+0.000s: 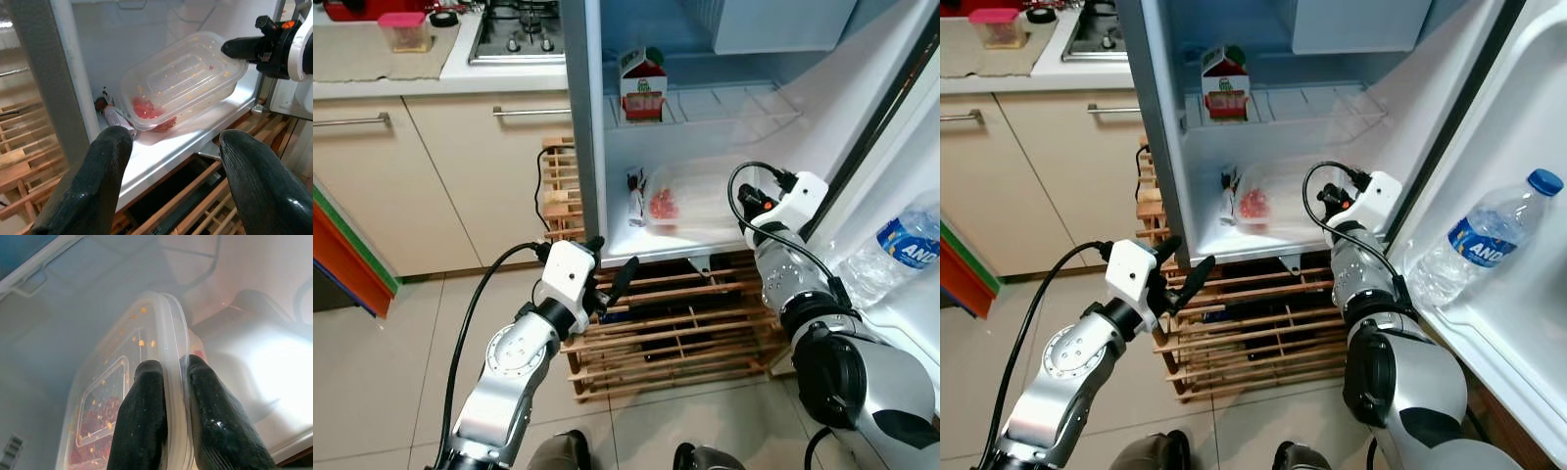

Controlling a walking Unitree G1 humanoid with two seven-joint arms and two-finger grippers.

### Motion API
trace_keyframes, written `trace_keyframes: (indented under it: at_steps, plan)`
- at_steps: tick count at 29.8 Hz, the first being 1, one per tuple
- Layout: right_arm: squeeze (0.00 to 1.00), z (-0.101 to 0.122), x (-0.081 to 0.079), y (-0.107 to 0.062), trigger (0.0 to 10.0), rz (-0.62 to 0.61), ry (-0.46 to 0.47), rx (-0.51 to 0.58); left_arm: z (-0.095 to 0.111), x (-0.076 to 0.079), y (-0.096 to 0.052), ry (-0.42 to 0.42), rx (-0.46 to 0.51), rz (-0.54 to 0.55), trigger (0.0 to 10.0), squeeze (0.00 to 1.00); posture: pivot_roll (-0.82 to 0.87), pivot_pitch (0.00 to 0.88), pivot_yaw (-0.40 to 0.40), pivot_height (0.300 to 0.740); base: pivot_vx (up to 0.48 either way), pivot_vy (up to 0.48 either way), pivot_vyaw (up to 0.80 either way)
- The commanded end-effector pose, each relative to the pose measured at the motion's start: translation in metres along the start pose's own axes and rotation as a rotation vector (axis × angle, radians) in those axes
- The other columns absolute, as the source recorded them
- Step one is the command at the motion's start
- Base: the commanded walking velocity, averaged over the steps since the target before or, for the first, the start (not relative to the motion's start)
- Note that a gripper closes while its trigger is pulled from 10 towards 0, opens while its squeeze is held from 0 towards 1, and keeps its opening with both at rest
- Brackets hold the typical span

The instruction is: Restocking fridge

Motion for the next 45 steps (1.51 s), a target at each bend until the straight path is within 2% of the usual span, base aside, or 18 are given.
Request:
trace_keyframes:
  at_steps: [1, 2, 3, 4, 5, 12, 19, 24, 32, 33, 35, 36, 37, 38, 45]
  plan:
    - [0.0, -0.001, -0.003, 0.001, 10.0, 0.005, -0.09, -0.022, 0.005, -0.001, -0.002, 0.008, 0.016, 0.009, 10.0, 0.0, 0.08, 0.102, 0.003, 0.74, 0.0, 0.0, 0.0]
    - [0.0, -0.001, -0.002, 0.001, 10.0, -0.001, -0.114, -0.018, 0.006, -0.001, -0.003, 0.008, 0.017, 0.011, 10.0, 0.0, 0.08, 0.102, 0.003, 0.74, 0.0, 0.0, 0.0]
    - [0.95, 0.0, 0.0, 0.0, 10.0, -0.01, -0.136, -0.017, 0.006, -0.001, -0.003, 0.008, 0.018, 0.013, 10.0, 0.0, 0.08, 0.104, 0.002, 0.74, 0.0, 0.0, 0.0]
    - [1.0, 0.0, 0.001, 0.0, 10.0, -0.015, -0.139, -0.017, 0.006, -0.001, -0.004, 0.008, 0.019, 0.014, 10.0, 0.0, 0.08, 0.104, 0.002, 0.74, 0.0, 0.0, 0.0]
    - [1.0, -0.001, 0.002, 0.0, 10.0, -0.016, -0.138, -0.017, 0.006, -0.001, -0.005, 0.007, 0.02, 0.014, 10.0, 0.0, 0.08, 0.104, 0.002, 0.74, 0.0, 0.0, 0.0]
    - [1.0, -0.001, 0.005, -0.002, 10.0, -0.031, -0.341, -0.015, 0.008, 0.0, -0.009, 0.013, 0.019, 0.034, 10.0, 0.0, 0.09, 0.115, 0.002, 0.74, 0.0, 0.0, 0.0]
    - [1.0, 0.002, 0.007, -0.002, 10.0, -0.059, -0.47, -0.004, 0.009, 0.0, -0.012, 0.01, 0.016, 0.047, 10.0, 0.0, 0.1, 0.125, 0.005, 0.74, 0.0, 0.0, 0.0]
    - [1.0, 0.004, 0.005, -0.001, 10.0, -0.053, -0.516, 0.004, 0.01, 0.0, -0.012, 0.01, 0.014, 0.052, 10.0, 0.0, 0.1, 0.129, 0.006, 0.74, 0.0, 0.0, 0.0]
    - [1.0, 0.011, 0.005, 0.001, 10.0, -0.078, -0.644, 0.024, 0.011, 0.001, -0.012, 0.005, 0.012, 0.065, 10.0, 0.0, 0.1, 0.133, 0.006, 0.74, 0.0, 0.0, 0.0]
    - [0.96, 0.013, 0.005, 0.001, 10.0, -0.083, -0.655, 0.025, 0.011, 0.001, -0.012, 0.005, 0.011, 0.067, 10.0, 0.0, 0.1, 0.134, 0.004, 0.74, 0.0, 0.0, 0.0]
    - [0.95, 0.018, 0.006, 0.002, 10.0, -0.103, -0.673, 0.033, 0.011, 0.0, -0.013, 0.004, 0.01, 0.072, 10.0, 0.0, 0.1, 0.136, 0.004, 0.74, 0.0, 0.0, 0.0]
    - [0.55, 0.02, 0.006, 0.003, 10.0, -0.112, -0.67, 0.036, 0.011, 0.0, -0.013, 0.005, 0.009, 0.075, 10.0, 0.0, 0.1, 0.136, 0.003, 0.74, 0.0, 0.0, 0.0]
    - [0.55, 0.02, 0.006, 0.003, 10.0, -0.112, -0.67, 0.036, 0.011, 0.0, -0.013, 0.005, 0.009, 0.075, 10.0, 0.0, 0.1, 0.136, 0.003, 0.74, 0.0, 0.0, 0.0]
    - [0.0, 0.022, 0.006, 0.003, 10.0, -0.117, -0.67, 0.042, 0.011, 0.0, -0.013, 0.007, 0.008, 0.078, 10.0, 0.0, 0.11, 0.138, 0.001, 0.74, 0.0, 0.0, 0.0]
    - [0.0, 0.038, -0.008, 0.006, 10.0, -0.104, -0.652, 0.16, 0.012, -0.003, -0.011, 0.01, 0.011, 0.106, 10.0, 0.0, 0.08, 0.145, 0.005, 0.74, 0.0, 0.0, 0.0]
Point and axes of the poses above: a point about 5 cm out from each wrist's last joint towards the gripper, its own y axis pointing out of the wrist towards the gripper, its own z axis along the axis of the wrist's last joint, x = y × z, the point moved 2 cm from there along y, pointing out of the wrist towards the gripper, and after that the axes turned 1 degree about y, right-handed, at the moved point
